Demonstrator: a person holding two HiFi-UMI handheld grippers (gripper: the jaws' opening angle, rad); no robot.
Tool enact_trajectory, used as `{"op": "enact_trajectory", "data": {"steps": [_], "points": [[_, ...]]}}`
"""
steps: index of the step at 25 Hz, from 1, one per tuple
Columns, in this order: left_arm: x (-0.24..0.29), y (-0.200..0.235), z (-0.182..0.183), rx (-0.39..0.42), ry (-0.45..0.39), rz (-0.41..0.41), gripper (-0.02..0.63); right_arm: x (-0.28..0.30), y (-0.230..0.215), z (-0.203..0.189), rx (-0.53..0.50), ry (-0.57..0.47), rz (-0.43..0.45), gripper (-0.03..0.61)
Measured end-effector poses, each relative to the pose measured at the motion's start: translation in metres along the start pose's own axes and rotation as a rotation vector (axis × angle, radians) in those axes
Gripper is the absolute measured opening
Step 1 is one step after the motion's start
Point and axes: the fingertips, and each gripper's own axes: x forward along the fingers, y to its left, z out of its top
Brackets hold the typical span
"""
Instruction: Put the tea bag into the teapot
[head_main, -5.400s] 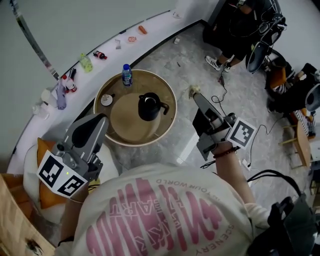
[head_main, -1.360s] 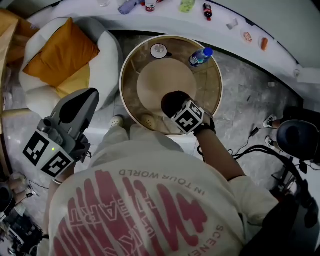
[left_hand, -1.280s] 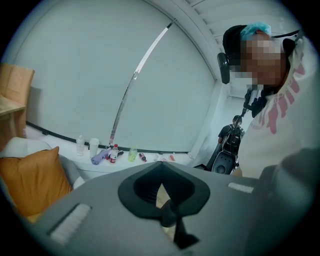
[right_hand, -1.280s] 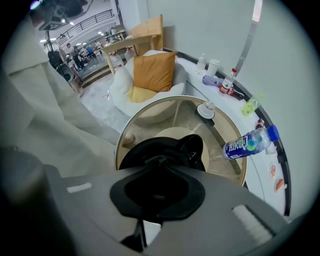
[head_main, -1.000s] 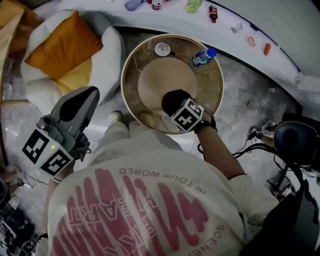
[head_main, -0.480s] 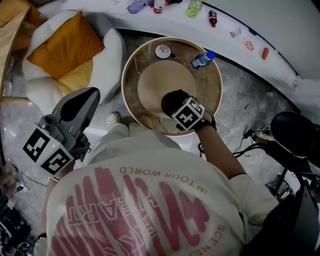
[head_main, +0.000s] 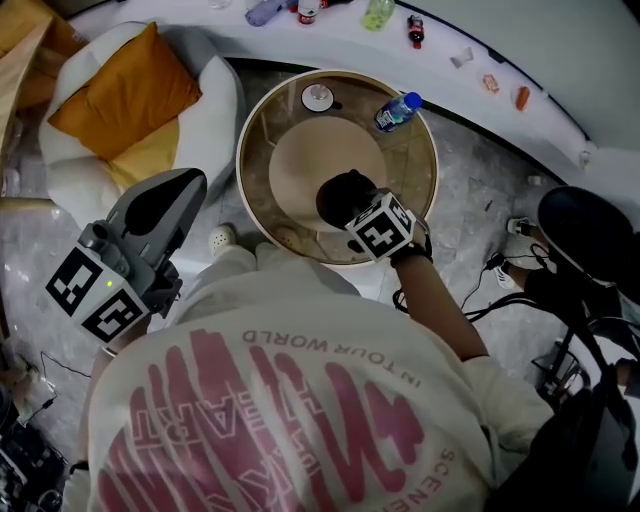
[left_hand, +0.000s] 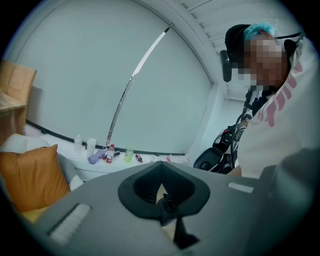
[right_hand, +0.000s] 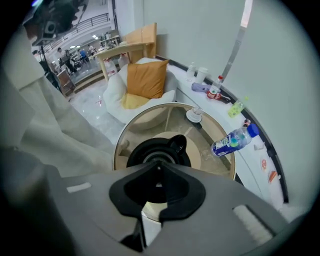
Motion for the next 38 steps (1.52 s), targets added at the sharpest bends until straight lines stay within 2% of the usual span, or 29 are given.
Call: {"op": "enact_trajectory", "data": {"steps": [2, 7, 15, 21, 25, 27, 30, 34, 36, 38], "points": [[0.001, -0.001, 0.000, 0.002, 0.008, -0.014, 0.014, -0.011, -0.004, 0.005, 0.075, -0.049, -0.006, 0.008], [0.007, -0.006, -0.001, 0.001, 0.021, -0.078, 0.014, -0.036, -0.005, 0.006, 0.208, -0.119, -0.011, 0.008], [0.031, -0.032, 0.004, 0.037, 0.023, -0.228, 0.014, -0.094, -0.013, 0.007, 0.470, -0.325, -0.027, 0.008], [0.018, -0.037, 0.010, 0.061, 0.030, -0.325, 0.014, -0.138, 0.000, 0.023, 0.579, -0.453, -0.085, 0.008], [-0.009, -0.034, 0.024, 0.077, -0.039, -0.386, 0.014, -0.176, 0.014, 0.052, 0.711, -0.657, -0.050, 0.006], [-0.024, -0.029, 0.028, 0.093, -0.052, -0.390, 0.014, -0.197, 0.022, 0.066, 0.770, -0.767, -0.031, 0.006], [-0.044, -0.015, 0.031, 0.102, -0.056, -0.378, 0.014, -0.225, 0.034, 0.080, 0.839, -0.875, -0.042, 0.006], [-0.069, -0.005, 0.047, 0.126, -0.132, -0.386, 0.014, -0.260, 0.056, 0.089, 0.935, -1.018, -0.036, 0.007], [-0.081, -0.006, 0.051, 0.133, -0.162, -0.413, 0.015, -0.279, 0.075, 0.092, 0.961, -1.140, 0.001, 0.006], [-0.093, -0.009, 0.049, 0.143, -0.176, -0.440, 0.014, -0.302, 0.099, 0.094, 0.945, -1.320, 0.057, -0.001]]}}
